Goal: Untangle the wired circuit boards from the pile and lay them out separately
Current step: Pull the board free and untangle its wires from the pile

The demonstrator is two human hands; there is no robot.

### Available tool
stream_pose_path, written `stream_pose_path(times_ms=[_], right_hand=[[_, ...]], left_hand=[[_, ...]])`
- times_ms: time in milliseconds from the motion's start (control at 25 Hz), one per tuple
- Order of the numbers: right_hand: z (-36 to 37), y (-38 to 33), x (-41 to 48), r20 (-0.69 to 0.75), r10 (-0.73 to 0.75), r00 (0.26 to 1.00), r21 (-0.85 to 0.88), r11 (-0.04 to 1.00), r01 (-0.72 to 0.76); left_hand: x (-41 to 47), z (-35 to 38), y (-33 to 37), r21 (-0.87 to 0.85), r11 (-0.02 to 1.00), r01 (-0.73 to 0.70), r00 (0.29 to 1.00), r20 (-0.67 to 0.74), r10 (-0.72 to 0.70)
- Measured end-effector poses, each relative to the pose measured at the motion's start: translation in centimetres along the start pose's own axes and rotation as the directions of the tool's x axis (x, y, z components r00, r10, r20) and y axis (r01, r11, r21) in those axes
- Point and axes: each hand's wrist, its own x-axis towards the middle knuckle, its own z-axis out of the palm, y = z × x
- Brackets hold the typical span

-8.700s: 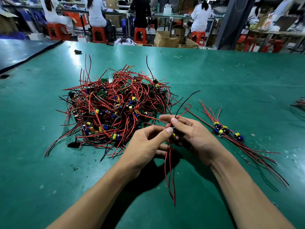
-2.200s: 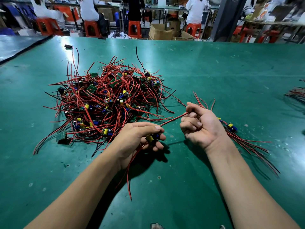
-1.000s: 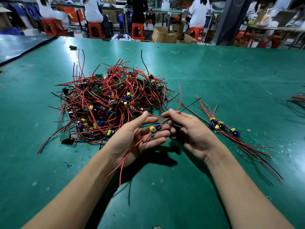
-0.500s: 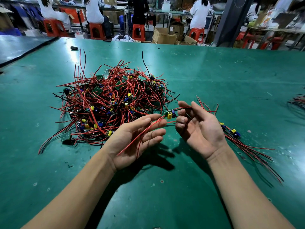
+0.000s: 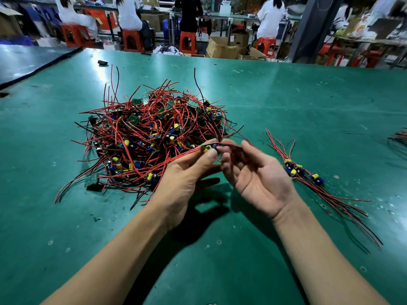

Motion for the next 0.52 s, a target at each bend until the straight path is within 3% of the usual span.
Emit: stream_pose_path(times_ms=[80, 160, 320, 400, 520], right_hand=[[0.0, 0.6, 0.2, -0.020, 0.049, 0.999, -0.104, 0.993, -0.051], [-0.2, 0.9, 0.1, -0.058, 0.062, 0.996, -0.303, 0.950, -0.076], [-1.9, 1.0, -0.2, -0.153, -0.087, 0.984, -0.711, 0.702, -0.048], [-2.3, 1.0, -0.2, -0.145, -0.206, 0.968, -0.772, 0.635, 0.020], [-1.9, 0.9, -0.1, -0.161, -0.247, 0.956, -0.702, 0.710, 0.066]], left_hand=[[0.0, -0.1, 0.3, -0.061, 0.998, -0.015, 0.998, -0.059, 0.011], [0.0, -0.3, 0.5, -0.007, 0.999, -0.051, 0.992, -0.117, 0.050], [0.4, -0.8, 0.6, 0.074, 0.986, -0.147, 0.973, -0.170, 0.158], [0.3, -0.8, 0.5, 0.067, 0.995, -0.078, 0.990, -0.112, 0.085], [0.1, -0.8, 0.1, 0.088, 0.995, 0.052, 0.999, 0.007, -0.052]])
